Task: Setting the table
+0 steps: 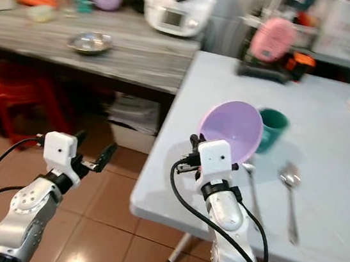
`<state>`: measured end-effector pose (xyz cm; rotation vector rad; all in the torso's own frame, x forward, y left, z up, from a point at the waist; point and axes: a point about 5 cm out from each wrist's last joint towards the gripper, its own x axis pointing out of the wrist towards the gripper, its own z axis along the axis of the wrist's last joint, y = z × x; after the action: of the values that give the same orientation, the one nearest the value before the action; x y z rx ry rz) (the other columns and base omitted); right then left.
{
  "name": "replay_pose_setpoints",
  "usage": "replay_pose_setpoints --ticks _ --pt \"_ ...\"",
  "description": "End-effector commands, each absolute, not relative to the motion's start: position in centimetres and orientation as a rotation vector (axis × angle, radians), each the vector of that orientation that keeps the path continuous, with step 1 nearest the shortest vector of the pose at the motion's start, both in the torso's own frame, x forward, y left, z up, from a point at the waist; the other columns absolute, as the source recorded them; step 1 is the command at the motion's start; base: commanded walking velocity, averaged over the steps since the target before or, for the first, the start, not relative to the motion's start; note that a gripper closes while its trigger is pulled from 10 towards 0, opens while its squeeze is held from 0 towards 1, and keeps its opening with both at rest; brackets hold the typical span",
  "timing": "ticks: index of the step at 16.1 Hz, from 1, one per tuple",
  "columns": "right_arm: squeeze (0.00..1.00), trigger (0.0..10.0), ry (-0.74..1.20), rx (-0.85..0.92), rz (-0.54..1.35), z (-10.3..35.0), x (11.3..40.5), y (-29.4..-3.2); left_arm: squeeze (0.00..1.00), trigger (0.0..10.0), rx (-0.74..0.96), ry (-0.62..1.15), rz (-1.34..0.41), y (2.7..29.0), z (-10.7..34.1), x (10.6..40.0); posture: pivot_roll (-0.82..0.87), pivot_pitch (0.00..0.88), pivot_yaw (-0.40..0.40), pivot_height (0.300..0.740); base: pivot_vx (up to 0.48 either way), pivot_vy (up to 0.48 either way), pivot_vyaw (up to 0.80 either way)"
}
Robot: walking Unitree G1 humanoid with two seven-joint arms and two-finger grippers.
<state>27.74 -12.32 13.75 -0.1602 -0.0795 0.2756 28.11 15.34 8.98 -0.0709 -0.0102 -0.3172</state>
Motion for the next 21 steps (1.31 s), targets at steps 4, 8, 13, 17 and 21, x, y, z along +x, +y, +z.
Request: replay_pose_setpoints --ticks 4,8,13,17,21 --pt "0.00 10.0 -0.111 -0.163 0.250 15.1 27.9 -12.7 0.00 10.0 -0.080 -0.013 -0.327 14.9 9.2 28.5 0.00 0.000 -0.002 0.740 0.000 0.269 -0.31" --pt "0.00 10.0 -0.117 -0.165 0.259 15.4 28.4 -12.5 0.00 10.0 -0.085 -0.014 -0.317 14.8 9.0 28.3 0.01 0.000 -0.016 0.740 0.000 0.306 0.00" --pt "0.00 10.0 -0.123 -0.159 0.243 15.6 28.6 -12.6 0.00 10.0 -0.087 -0.015 -0.316 14.7 9.0 28.3 0.01 0.000 -0.022 0.740 0.000 0.342 0.00" --pt "0.00 10.0 -0.126 -0.165 0.229 15.8 28.9 -13.0 0.00 10.0 -0.088 0.001 -0.319 14.6 8.6 28.2 0.01 0.000 -0.023 0.740 0.000 0.372 0.00" --pt "0.00 10.0 -0.130 -0.161 0.222 15.7 28.9 -12.9 0.00 10.0 -0.093 0.007 -0.334 14.3 8.6 28.1 0.02 0.000 -0.016 0.740 0.000 0.397 0.00"
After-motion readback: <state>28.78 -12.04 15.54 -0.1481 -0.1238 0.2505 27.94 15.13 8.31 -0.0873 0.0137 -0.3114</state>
